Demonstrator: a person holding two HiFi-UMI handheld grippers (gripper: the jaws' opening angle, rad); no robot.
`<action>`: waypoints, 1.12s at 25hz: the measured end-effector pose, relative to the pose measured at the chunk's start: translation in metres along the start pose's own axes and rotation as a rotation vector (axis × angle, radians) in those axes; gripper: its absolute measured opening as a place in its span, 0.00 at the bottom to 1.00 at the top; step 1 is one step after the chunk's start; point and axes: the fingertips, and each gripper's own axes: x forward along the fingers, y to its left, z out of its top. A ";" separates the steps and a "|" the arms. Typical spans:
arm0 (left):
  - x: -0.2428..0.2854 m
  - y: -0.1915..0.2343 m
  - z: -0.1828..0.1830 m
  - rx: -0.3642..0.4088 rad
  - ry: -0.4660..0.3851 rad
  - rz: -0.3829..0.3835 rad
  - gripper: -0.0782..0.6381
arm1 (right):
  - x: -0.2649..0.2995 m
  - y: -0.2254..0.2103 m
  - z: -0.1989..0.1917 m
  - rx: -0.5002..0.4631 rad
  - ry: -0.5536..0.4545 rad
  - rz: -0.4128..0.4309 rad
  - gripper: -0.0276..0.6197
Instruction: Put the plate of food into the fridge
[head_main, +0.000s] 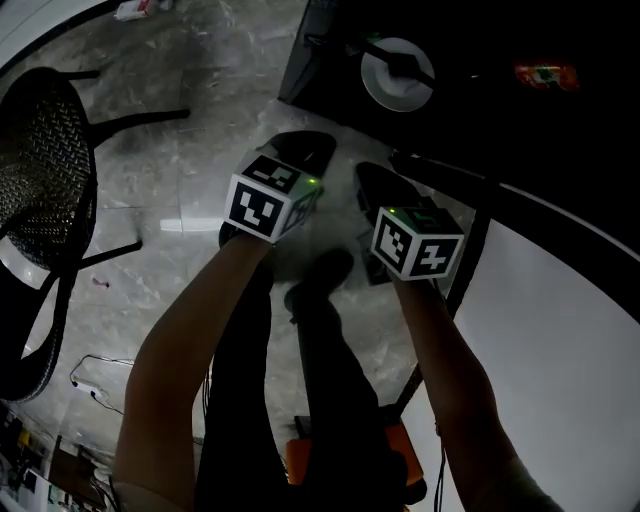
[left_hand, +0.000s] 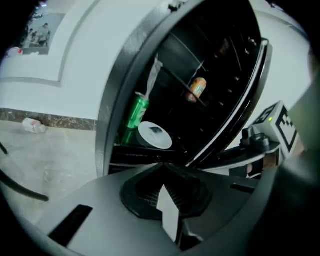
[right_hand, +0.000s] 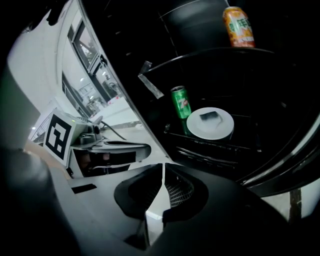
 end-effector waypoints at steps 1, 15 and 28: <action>-0.006 -0.001 0.002 0.000 -0.006 0.000 0.12 | -0.001 0.005 0.002 -0.004 0.001 0.004 0.09; -0.097 0.006 0.015 -0.178 -0.083 0.091 0.12 | -0.032 0.070 0.017 0.037 0.027 0.022 0.09; -0.153 -0.021 0.035 -0.157 -0.013 0.143 0.12 | -0.083 0.093 0.044 0.093 0.006 -0.041 0.09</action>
